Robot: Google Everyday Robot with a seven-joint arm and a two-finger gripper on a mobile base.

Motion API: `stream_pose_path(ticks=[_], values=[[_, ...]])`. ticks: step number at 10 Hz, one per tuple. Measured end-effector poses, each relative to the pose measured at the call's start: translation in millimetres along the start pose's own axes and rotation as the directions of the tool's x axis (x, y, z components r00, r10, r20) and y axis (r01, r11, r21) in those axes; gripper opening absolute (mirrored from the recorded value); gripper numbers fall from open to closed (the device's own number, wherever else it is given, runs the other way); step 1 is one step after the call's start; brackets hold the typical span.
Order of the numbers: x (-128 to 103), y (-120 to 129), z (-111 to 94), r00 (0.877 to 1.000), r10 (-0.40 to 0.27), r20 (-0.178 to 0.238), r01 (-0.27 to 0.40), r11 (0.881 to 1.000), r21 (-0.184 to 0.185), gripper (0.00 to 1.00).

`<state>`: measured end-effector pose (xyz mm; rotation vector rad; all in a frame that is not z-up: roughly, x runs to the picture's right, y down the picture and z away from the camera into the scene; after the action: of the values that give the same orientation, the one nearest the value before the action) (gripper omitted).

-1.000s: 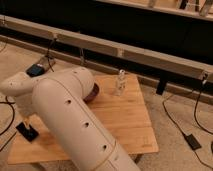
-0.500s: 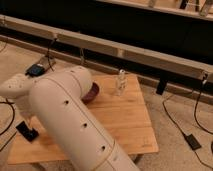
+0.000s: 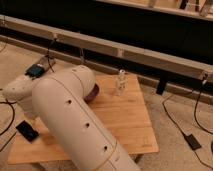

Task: Push the eraser across the table

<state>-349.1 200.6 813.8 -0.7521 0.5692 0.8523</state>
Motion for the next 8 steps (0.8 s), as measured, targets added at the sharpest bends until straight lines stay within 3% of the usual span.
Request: stream_pose_path(ticks=[8], values=[[8, 0, 14, 0.999, -0.03, -0.021, 0.03, 0.999, 0.025, 0.65]])
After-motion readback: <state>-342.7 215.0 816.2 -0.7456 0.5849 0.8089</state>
